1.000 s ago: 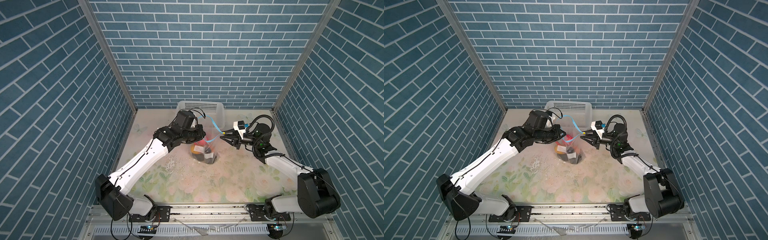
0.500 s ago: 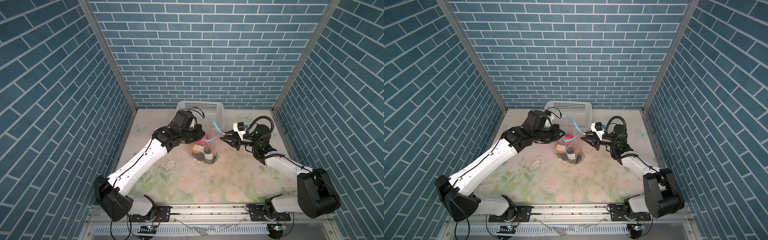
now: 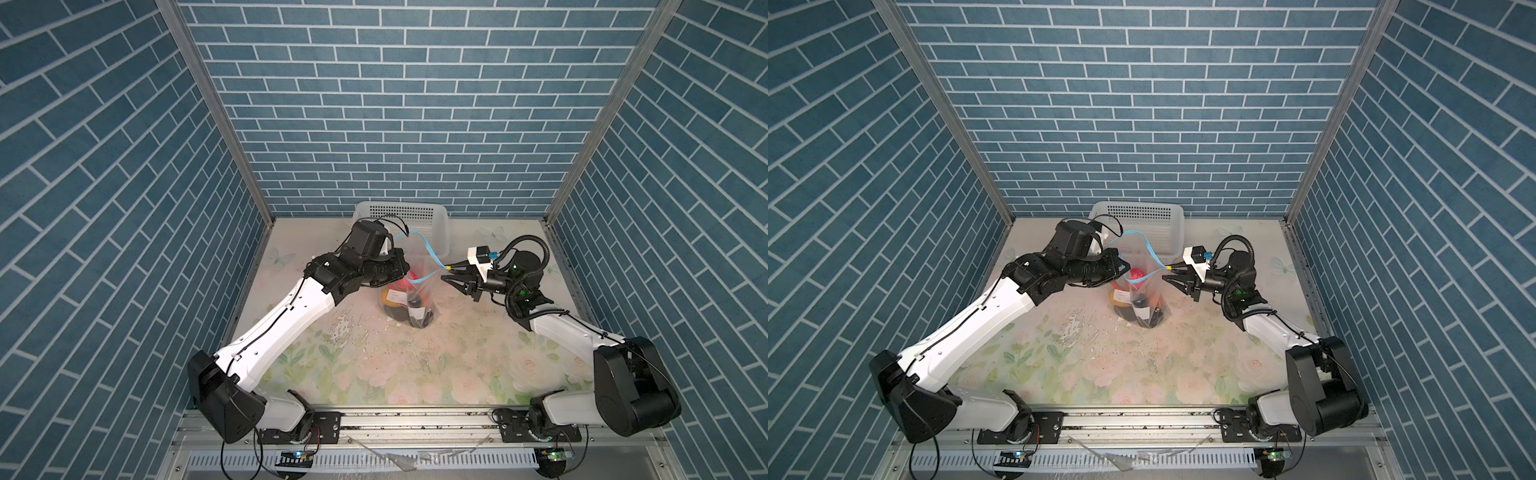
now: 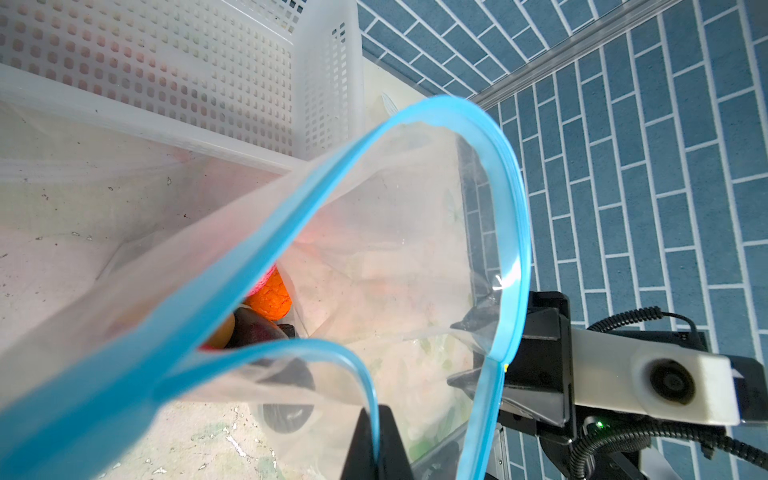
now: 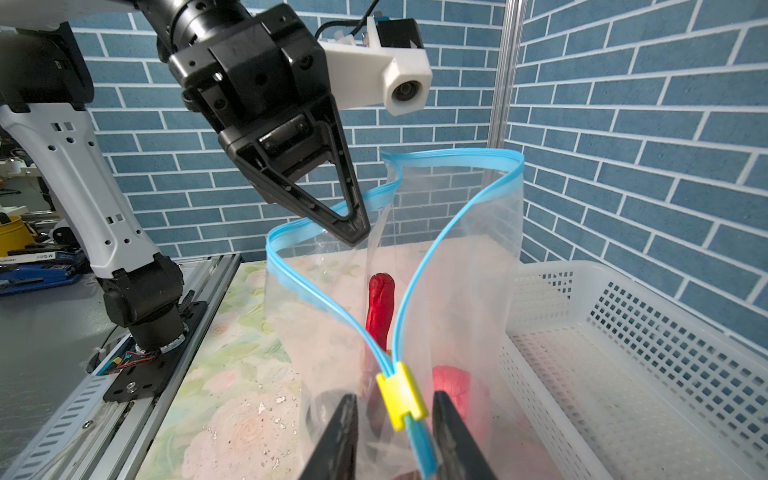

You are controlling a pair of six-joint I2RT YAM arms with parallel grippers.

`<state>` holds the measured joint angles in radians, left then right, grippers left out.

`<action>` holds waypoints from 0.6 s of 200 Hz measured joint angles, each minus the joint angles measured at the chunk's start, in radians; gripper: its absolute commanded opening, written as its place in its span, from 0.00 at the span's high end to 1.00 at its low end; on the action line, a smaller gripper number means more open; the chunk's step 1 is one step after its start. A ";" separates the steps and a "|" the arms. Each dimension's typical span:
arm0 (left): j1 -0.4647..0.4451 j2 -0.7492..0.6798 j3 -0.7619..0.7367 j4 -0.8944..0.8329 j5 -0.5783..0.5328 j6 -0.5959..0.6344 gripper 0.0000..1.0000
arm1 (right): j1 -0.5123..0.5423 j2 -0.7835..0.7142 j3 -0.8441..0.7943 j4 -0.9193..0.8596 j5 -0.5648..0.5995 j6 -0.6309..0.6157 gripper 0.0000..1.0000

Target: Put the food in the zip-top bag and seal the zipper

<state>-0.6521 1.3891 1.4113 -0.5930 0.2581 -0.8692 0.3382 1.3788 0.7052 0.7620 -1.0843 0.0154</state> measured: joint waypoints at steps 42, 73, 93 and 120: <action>0.000 -0.002 0.000 0.000 0.000 -0.006 1.00 | -0.001 0.003 -0.005 0.016 0.000 0.013 0.86; 0.000 -0.005 0.000 0.000 -0.003 -0.008 1.00 | -0.003 0.002 -0.009 0.013 0.000 0.011 0.97; 0.000 -0.005 0.000 0.000 -0.004 -0.008 1.00 | -0.003 -0.018 -0.008 -0.037 0.001 -0.006 1.00; 0.001 -0.012 -0.001 -0.002 -0.008 -0.009 1.00 | -0.005 -0.056 0.013 -0.142 0.004 -0.054 1.00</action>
<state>-0.6514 1.3773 1.4101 -0.5949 0.2504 -0.8780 0.3336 1.3228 0.7185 0.6197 -1.0805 -0.0383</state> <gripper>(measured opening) 0.047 0.050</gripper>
